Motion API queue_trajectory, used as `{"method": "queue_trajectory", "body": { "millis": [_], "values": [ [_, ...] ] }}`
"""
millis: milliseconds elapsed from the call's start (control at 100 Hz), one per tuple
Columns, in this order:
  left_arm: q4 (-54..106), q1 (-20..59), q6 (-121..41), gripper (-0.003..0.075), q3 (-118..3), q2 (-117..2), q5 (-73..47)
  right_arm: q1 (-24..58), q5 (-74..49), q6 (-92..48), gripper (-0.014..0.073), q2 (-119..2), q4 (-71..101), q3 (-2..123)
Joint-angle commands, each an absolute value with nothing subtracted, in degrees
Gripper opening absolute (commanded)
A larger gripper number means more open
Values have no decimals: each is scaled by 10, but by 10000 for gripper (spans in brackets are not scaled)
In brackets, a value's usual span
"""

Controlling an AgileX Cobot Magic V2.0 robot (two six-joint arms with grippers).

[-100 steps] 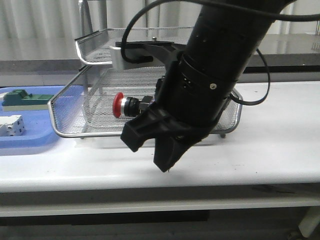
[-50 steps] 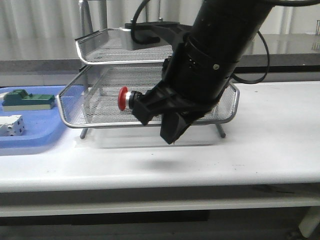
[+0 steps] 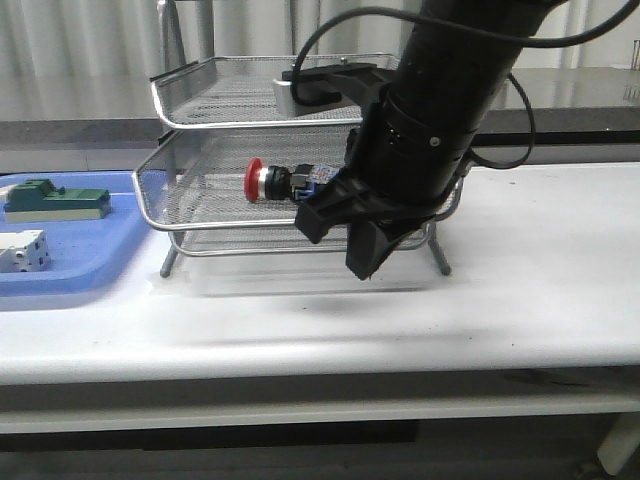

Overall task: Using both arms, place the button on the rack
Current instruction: 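Push the middle tray back into the rack with the right gripper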

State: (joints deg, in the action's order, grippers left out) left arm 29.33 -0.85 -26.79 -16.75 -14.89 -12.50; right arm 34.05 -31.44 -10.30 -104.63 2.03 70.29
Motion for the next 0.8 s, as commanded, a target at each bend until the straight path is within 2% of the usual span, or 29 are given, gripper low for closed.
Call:
{"method": "queue_trajectory", "body": {
  "millis": [0, 440, 790],
  "values": [
    [302, -11, -264, -20, -183, -153, -80, 332, -254, -109, -66, -1035, -15, 747],
    [302, -11, -264, -20, -183, -153, -81, 305, -284, -109, -66, -1096, -39, 863],
    [302, -11, -264, -20, -183, -153, -81, 301, -347, -108, -66, -1084, -8, 874]
  ]
}}
